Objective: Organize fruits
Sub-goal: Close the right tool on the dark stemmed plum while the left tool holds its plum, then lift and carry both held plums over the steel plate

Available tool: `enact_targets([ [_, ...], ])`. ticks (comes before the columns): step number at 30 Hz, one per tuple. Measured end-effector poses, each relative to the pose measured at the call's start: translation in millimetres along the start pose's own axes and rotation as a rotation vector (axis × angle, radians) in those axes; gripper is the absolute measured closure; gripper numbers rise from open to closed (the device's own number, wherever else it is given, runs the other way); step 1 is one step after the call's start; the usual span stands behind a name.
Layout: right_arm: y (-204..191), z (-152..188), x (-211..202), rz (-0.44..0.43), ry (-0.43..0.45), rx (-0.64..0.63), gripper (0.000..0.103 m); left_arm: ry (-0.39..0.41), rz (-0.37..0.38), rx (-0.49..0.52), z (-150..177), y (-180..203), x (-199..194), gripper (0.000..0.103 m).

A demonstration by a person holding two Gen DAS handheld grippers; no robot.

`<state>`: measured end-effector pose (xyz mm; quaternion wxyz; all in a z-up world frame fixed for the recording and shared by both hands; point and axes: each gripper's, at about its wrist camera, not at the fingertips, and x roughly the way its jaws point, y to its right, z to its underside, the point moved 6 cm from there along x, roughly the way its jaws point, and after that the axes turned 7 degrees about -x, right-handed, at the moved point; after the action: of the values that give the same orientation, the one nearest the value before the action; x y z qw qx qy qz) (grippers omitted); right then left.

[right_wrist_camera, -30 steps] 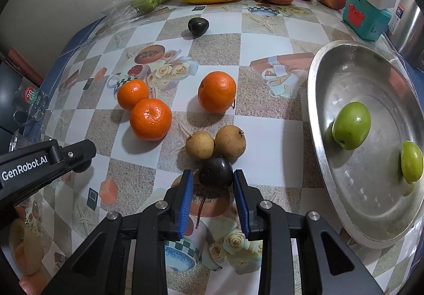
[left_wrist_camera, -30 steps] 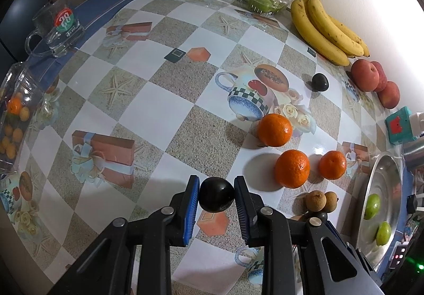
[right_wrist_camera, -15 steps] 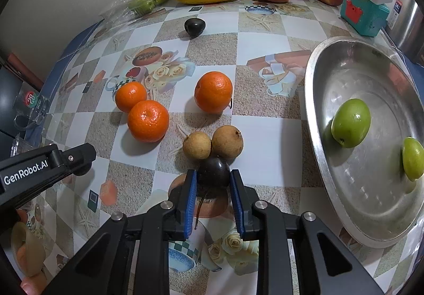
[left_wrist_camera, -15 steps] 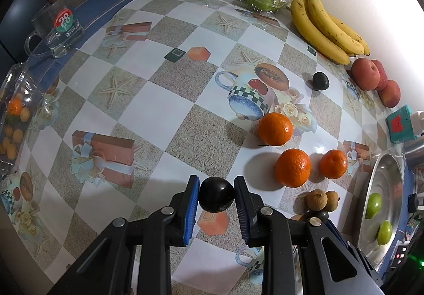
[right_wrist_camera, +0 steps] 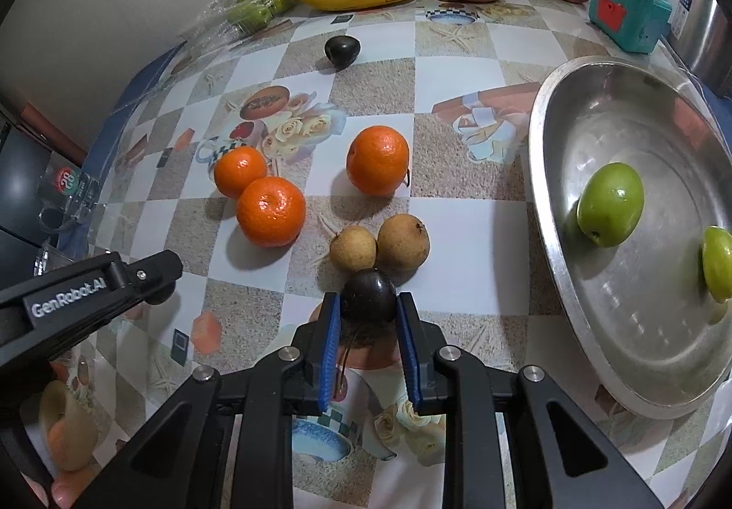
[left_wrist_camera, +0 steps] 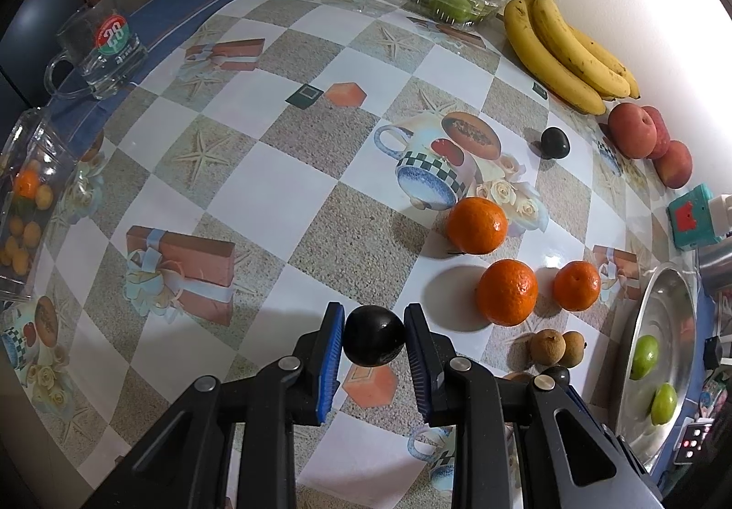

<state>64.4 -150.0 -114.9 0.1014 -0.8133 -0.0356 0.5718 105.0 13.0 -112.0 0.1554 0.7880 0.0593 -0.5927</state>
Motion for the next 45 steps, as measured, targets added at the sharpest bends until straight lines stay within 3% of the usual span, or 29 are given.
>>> enact_targets([
  [8,-5.3,-11.8,-27.8,-0.021,0.088,0.01,0.078,0.015,0.004,0.006,-3.7,2.8,-5.0,0.074],
  [21,7.4,-36.6,-52.3,0.069,0.154,0.031,0.078,0.036,0.0,0.075,-19.6,37.1,-2.8,0.074],
  [37,58.4,-61.4,-57.4,0.088,0.168,0.153,0.078,0.082,-0.008,0.143,-45.8,78.0,-2.3,0.074],
  [45,104.3,-58.0,-66.6,0.117,0.182,0.256,0.078,0.085,0.041,0.23,-37.4,115.1,-9.0,0.074],
])
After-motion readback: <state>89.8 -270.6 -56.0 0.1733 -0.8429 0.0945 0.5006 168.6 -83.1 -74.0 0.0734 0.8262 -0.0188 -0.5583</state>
